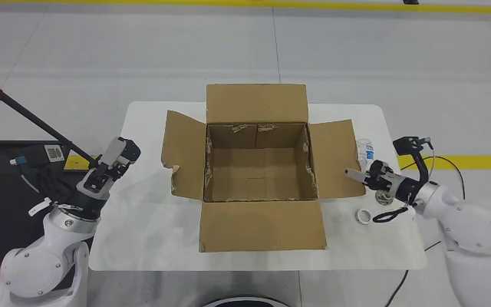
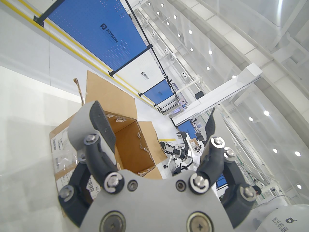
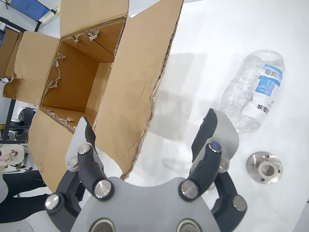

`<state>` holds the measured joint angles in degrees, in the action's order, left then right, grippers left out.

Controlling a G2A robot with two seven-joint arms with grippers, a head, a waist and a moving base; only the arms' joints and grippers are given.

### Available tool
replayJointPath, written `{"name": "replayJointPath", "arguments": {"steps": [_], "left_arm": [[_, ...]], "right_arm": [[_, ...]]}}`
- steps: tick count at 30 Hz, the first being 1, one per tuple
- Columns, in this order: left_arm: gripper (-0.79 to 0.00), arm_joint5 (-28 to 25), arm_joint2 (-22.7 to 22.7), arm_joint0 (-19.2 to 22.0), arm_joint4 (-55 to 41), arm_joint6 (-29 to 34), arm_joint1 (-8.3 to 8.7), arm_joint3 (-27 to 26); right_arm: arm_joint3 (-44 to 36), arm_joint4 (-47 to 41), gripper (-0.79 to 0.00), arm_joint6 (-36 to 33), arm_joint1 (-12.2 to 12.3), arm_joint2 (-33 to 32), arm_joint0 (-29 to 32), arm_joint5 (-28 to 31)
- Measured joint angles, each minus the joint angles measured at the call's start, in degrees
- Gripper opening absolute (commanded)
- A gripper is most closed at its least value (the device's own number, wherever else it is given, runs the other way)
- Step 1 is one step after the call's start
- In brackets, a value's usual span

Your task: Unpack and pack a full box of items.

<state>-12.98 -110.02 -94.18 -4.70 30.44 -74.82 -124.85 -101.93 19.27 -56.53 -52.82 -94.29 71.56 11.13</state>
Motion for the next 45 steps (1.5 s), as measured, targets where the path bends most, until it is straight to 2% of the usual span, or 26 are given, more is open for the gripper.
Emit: {"name": "replayJointPath", "arguments": {"steps": [12,27,40,45], "left_arm": [[0.000,0.00,0.00,0.00,0.00,0.00,0.00,0.00],[0.000,0.00,0.00,0.00,0.00,0.00,0.00,0.00],[0.000,0.00,0.00,0.00,0.00,0.00,0.00,0.00],[0.000,0.00,0.00,0.00,0.00,0.00,0.00,0.00]], "right_arm": [[4.21,-0.36,0.000,-4.71,-0.12,8.55,-8.26,3.00],[2.09,1.47,0.000,-6.18,-0.70,17.25,-13.53,0.52],[-5.61,2.19,0.000,-10.49,0.01,17.28,-11.08,-1.73],[-9.59,6.69,0.000,-10.33,0.47,15.52,-8.98,-7.61]]}}
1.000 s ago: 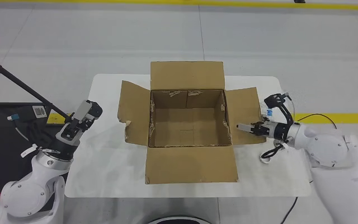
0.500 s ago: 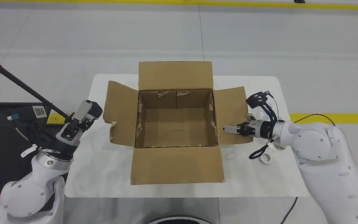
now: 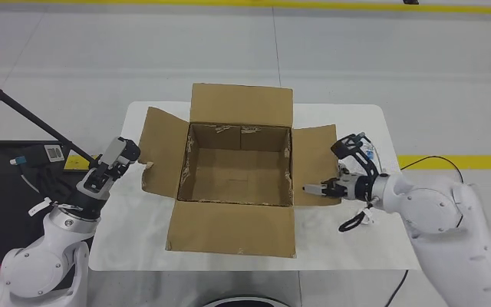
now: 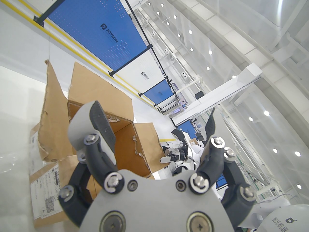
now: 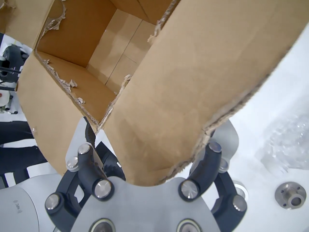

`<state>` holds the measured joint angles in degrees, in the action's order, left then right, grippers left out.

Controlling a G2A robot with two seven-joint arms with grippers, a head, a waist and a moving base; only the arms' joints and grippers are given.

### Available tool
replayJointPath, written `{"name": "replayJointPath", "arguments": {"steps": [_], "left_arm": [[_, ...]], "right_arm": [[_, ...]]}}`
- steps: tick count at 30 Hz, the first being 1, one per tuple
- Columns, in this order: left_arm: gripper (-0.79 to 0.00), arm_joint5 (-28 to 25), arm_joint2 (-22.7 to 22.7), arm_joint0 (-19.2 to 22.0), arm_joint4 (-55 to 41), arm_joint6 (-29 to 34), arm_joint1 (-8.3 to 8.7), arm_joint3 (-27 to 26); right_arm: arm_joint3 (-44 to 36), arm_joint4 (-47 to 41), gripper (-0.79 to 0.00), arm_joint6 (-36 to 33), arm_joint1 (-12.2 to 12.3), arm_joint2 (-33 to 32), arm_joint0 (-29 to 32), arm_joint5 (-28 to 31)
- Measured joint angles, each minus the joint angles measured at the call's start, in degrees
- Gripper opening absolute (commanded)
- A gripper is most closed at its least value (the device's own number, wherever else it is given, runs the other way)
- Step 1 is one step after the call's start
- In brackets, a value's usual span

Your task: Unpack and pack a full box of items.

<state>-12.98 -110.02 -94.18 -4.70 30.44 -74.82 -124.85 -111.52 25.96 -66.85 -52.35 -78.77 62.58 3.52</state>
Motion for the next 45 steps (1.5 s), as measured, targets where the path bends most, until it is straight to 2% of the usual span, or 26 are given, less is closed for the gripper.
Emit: {"name": "replayJointPath", "arguments": {"steps": [5,8,25,28,33,41,43,45], "left_arm": [[0.000,0.00,0.00,0.00,0.00,0.00,0.00,0.00],[0.000,0.00,0.00,0.00,0.00,0.00,0.00,0.00],[0.000,0.00,0.00,0.00,0.00,0.00,0.00,0.00],[0.000,0.00,0.00,0.00,0.00,0.00,0.00,0.00],[0.000,0.00,0.00,0.00,0.00,0.00,0.00,0.00],[0.000,0.00,0.00,0.00,0.00,0.00,0.00,0.00],[0.000,0.00,0.00,0.00,0.00,0.00,0.00,0.00],[0.000,0.00,0.00,0.00,0.00,0.00,0.00,0.00]], "right_arm": [[-6.00,3.80,0.000,-0.98,0.83,-5.36,4.64,-5.55],[-8.33,3.93,0.000,-1.62,1.16,-8.47,6.80,-6.11],[-8.21,3.90,0.000,-1.59,1.14,-8.30,6.72,-6.03],[-7.59,3.36,0.000,0.44,1.12,-8.78,7.71,-5.24],[-8.49,6.08,0.000,1.61,1.71,-14.39,12.03,-4.49],[-6.29,7.02,0.000,-4.24,2.78,-24.60,18.90,0.27],[-5.69,7.99,-0.028,-4.82,2.94,-25.88,20.19,1.25],[-4.93,10.12,-0.157,-4.86,3.10,-26.53,21.64,2.49]]}}
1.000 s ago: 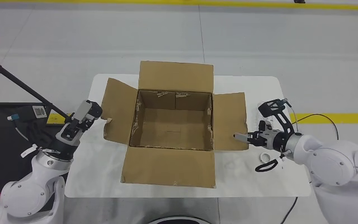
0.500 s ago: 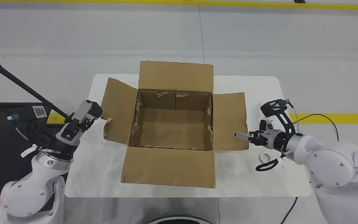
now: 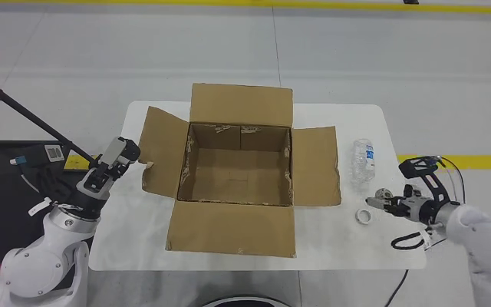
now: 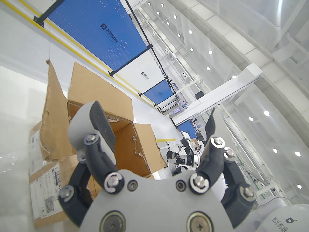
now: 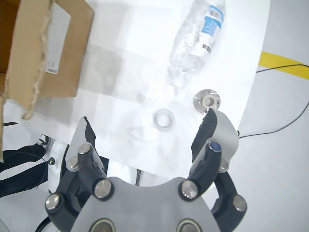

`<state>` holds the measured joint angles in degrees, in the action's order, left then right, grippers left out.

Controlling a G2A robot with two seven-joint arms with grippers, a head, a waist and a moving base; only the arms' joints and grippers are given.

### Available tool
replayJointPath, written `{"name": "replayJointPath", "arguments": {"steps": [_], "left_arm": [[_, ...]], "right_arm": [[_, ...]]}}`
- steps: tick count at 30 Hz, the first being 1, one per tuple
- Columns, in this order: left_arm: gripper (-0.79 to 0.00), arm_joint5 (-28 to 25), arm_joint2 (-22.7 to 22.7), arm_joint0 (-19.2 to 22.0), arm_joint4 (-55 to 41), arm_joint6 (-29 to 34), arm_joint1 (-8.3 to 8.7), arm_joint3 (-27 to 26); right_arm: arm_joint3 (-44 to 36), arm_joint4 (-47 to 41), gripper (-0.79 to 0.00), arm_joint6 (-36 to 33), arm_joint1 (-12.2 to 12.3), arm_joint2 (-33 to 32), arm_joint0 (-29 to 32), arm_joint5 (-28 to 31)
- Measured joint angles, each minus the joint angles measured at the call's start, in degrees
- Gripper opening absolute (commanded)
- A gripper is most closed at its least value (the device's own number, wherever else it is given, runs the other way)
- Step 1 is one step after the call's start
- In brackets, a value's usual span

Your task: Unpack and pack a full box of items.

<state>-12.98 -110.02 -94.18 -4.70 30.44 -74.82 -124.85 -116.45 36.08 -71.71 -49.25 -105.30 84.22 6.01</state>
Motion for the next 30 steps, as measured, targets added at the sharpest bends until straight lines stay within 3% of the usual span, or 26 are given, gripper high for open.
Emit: {"name": "replayJointPath", "arguments": {"steps": [1,7,9,22,26,30], "left_arm": [[0.000,0.00,0.00,0.00,0.00,0.00,0.00,0.00],[0.000,0.00,0.00,0.00,0.00,0.00,0.00,0.00],[0.000,0.00,0.00,0.00,0.00,0.00,0.00,0.00],[0.000,0.00,0.00,0.00,0.00,0.00,0.00,0.00],[0.000,0.00,0.00,0.00,0.00,0.00,0.00,0.00],[0.000,0.00,0.00,0.00,0.00,0.00,0.00,0.00]], "right_arm": [[0.42,0.85,-0.231,0.20,0.04,0.02,0.56,0.38],[2.44,6.70,-0.308,-0.03,0.26,3.37,1.84,1.87],[3.19,8.43,-0.388,-0.09,0.29,5.40,1.19,2.08],[10.72,16.02,-0.425,-0.37,-0.31,17.84,-6.38,-0.67],[12.49,16.95,-0.505,-0.94,-0.47,19.61,-8.11,-1.26],[14.15,17.15,-0.520,-1.40,-0.60,20.62,-9.28,-1.57]]}}
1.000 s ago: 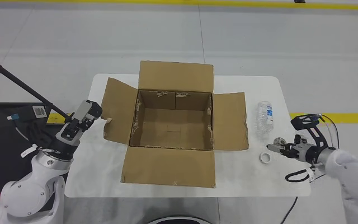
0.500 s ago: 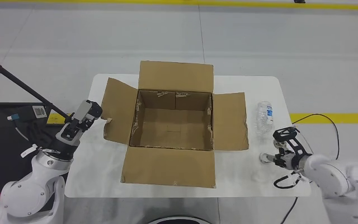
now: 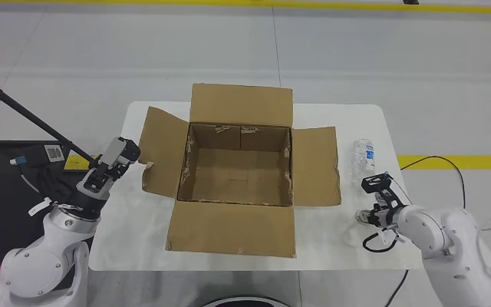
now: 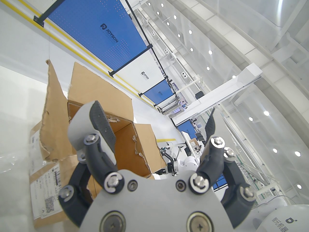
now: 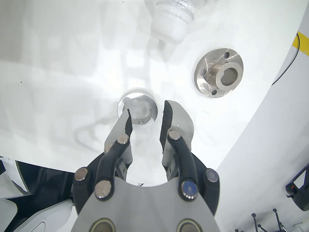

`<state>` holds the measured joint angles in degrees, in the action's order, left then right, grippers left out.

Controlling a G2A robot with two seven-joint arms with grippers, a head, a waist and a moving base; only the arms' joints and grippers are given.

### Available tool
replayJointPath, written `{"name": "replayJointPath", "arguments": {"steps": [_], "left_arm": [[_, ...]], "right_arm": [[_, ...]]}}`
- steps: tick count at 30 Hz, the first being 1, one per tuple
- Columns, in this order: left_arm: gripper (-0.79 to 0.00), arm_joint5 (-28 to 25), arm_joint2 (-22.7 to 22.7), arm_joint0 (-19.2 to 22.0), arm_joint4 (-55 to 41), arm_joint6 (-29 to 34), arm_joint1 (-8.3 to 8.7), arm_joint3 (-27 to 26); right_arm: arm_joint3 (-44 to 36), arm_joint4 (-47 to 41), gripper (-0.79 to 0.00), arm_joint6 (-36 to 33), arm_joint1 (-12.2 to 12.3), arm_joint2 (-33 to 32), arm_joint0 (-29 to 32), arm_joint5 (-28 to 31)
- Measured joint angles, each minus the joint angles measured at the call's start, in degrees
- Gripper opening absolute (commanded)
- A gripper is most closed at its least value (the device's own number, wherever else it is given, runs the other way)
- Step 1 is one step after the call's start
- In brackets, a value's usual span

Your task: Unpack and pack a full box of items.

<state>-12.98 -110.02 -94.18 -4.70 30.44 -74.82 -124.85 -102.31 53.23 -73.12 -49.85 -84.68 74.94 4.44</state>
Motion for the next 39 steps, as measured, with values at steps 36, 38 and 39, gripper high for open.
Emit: {"name": "replayJointPath", "arguments": {"steps": [36,38,39], "left_arm": [[0.000,0.00,0.00,0.00,0.00,0.00,0.00,0.00],[0.000,0.00,0.00,0.00,0.00,0.00,0.00,0.00],[0.000,0.00,0.00,0.00,0.00,0.00,0.00,0.00]], "right_arm": [[-5.87,-4.92,-0.785,1.30,0.09,-5.00,-5.25,-1.66],[-9.08,-7.15,-0.785,2.62,0.08,-6.72,-5.95,-2.64],[-10.40,-8.35,-0.785,3.45,0.03,-7.22,-6.37,-2.92]]}}
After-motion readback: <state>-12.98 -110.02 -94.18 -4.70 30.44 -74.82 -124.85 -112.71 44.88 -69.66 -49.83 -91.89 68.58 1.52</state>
